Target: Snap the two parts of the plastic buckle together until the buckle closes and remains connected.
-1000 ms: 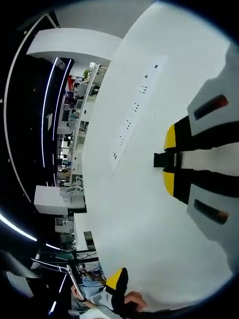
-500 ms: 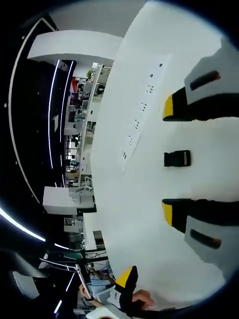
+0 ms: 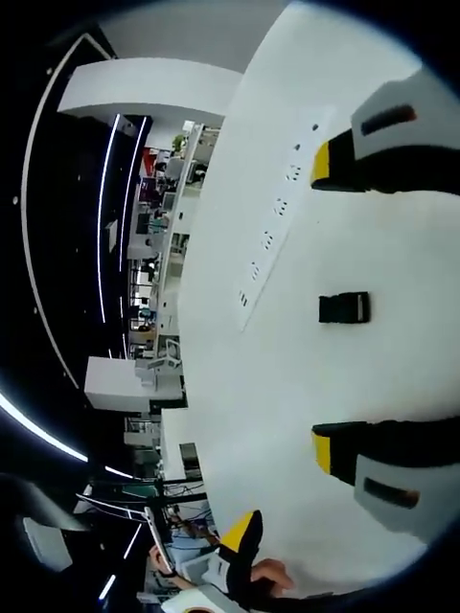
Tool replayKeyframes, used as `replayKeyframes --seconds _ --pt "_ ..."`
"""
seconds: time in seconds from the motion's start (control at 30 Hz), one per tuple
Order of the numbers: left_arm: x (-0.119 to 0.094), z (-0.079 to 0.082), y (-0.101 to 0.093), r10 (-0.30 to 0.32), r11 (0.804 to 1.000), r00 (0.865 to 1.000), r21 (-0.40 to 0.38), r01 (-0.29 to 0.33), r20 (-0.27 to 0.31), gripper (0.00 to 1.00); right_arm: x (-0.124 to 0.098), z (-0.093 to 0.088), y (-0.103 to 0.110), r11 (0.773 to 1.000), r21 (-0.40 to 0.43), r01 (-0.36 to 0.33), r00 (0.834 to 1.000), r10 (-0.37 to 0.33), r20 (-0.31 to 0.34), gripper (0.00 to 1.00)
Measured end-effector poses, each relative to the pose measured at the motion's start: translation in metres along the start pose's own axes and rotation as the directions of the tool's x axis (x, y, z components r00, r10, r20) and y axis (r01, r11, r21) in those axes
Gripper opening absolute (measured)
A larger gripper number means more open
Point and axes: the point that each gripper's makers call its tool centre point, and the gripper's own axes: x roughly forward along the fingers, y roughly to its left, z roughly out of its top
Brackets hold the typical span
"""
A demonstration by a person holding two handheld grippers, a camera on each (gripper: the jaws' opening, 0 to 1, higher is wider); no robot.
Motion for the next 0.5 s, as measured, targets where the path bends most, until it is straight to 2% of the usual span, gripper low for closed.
replayKeyframes --seconds 0.03,0.07,0.1,0.17,0.27,0.37,0.4,0.43,0.47,0.5 --pt "0.001 -0.004 0.0 0.005 0.999 1.0 0.041 -0.004 -0.022 1.0 0.0 0.001 0.0 1.0 -0.004 0.001 1.0 -0.001 0.006 1.0" --pt "0.003 0.006 -0.002 0.002 1.0 0.999 0.024 -0.003 0.04 1.0 -0.002 0.002 0.0 1.0 -0.009 0.005 1.0 -0.005 0.009 1.0" --pt "0.001 0.001 -0.002 -0.001 1.0 1.0 0.031 0.0 0.006 1.0 -0.004 0.002 0.0 1.0 -0.012 0.005 1.0 -0.005 0.014 1.0" --pt "0.0 0.003 -0.001 0.006 0.999 1.0 0.052 -0.007 0.015 1.0 -0.003 0.004 -0.001 1.0 -0.014 0.009 1.0 -0.008 0.023 1.0" --pt "-0.001 0.011 -0.004 -0.033 0.999 0.998 -0.021 0.034 0.056 1.0 -0.003 0.007 -0.002 1.0 -0.012 0.008 0.999 -0.008 0.033 1.0" --pt "-0.006 0.015 0.003 -0.016 0.998 0.997 -0.066 0.022 0.078 1.0 -0.007 0.007 0.0 1.0 -0.012 0.018 0.999 -0.018 0.035 1.0" --pt "0.004 0.012 0.012 -0.044 0.99 0.997 -0.133 0.052 0.06 1.0 -0.009 0.007 0.001 1.0 -0.008 0.019 0.999 -0.019 0.036 1.0" --pt "0.004 0.018 0.019 -0.023 0.991 0.995 -0.13 0.036 0.096 1.0 -0.01 0.007 0.003 1.0 -0.003 0.021 0.999 -0.021 0.038 1.0" --pt "-0.006 0.023 0.011 -0.006 0.991 0.992 -0.128 0.023 0.127 1.0 -0.012 0.007 0.004 1.0 0.001 0.024 0.999 -0.024 0.044 1.0" --pt "-0.009 0.024 0.012 0.006 0.991 0.991 -0.13 0.012 0.132 1.0 -0.014 0.008 0.006 1.0 0.005 0.023 0.998 -0.023 0.05 0.99"
